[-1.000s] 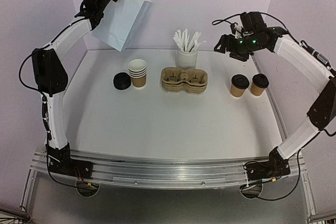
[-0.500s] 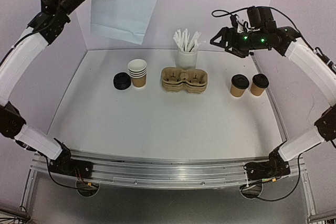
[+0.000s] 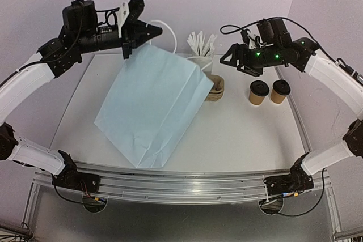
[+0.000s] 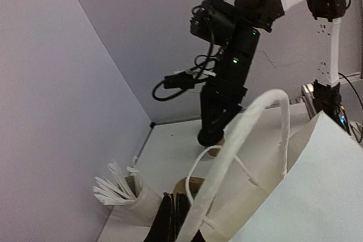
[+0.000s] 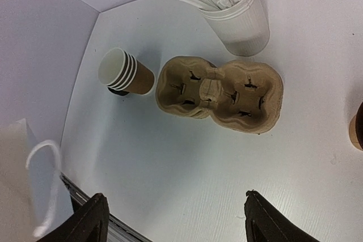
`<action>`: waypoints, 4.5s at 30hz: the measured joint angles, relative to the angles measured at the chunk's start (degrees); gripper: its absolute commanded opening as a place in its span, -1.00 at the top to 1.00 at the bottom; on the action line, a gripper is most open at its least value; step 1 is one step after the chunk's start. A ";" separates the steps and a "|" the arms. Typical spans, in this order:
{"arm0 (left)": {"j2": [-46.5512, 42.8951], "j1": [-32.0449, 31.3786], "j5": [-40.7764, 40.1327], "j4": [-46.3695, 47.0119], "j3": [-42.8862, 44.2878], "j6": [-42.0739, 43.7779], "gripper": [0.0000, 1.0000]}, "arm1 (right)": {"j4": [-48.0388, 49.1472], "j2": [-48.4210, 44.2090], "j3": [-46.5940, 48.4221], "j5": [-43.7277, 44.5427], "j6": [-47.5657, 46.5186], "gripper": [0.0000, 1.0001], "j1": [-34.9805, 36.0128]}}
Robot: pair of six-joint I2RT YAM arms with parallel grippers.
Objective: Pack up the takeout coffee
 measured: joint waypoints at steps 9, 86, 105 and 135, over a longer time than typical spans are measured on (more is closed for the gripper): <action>-0.09 -2.15 10.29 4.52 -13.32 -3.62 1.00 | 0.02 -0.21 -1.93 2.79 1.70 -0.56 1.81; 1.33 25.21 10.52 -39.37 -8.85 -3.61 -0.91 | -7.14 50.71 34.89 25.95 7.69 0.28 6.67; 1.31 25.21 11.68 -38.35 -9.86 -3.67 -0.87 | -7.40 51.89 36.19 23.30 9.10 0.93 6.69; 1.31 25.21 12.37 -38.03 -9.91 -3.67 -0.87 | -8.18 51.05 36.21 28.01 5.49 0.68 7.97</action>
